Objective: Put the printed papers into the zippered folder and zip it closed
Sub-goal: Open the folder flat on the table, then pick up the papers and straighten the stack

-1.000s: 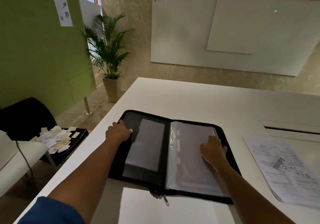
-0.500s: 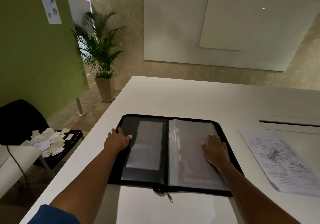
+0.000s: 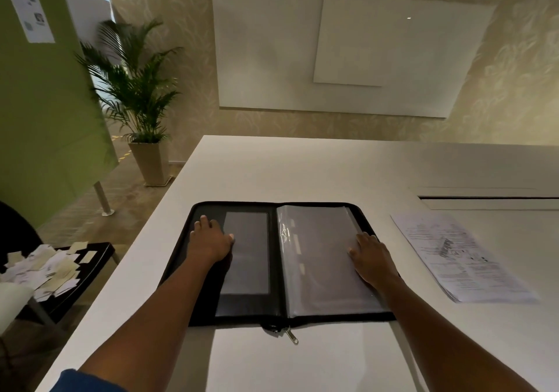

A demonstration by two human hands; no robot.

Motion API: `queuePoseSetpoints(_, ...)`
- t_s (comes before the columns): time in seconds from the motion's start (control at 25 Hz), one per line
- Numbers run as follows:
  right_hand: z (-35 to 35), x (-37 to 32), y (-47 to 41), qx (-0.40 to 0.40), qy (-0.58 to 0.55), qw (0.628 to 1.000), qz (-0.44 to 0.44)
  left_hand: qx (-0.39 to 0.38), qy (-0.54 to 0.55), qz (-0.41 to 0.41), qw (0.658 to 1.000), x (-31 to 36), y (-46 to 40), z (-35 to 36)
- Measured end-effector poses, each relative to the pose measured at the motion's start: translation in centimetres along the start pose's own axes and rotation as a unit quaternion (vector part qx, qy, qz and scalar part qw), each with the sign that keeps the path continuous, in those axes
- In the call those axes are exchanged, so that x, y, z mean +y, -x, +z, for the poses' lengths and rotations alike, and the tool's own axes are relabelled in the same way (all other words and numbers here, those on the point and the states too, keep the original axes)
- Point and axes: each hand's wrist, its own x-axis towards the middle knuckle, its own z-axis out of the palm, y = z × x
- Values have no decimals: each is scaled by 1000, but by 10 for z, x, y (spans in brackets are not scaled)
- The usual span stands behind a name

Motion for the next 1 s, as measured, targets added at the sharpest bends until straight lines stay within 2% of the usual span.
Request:
queuePoseSetpoints(0.28, -19, 24, 16, 40, -92, 994, 34, 8, 28, 111, 993, 68, 5, 10)
queuePoseSetpoints(0.52, -41, 72, 18, 47, -110, 991, 56, 9, 28, 203, 979, 165, 17, 25)
queuePoseSetpoints(1.0, -70, 212, -4, 24, -111, 991, 77, -17, 57, 273, 960, 362, 65, 103)
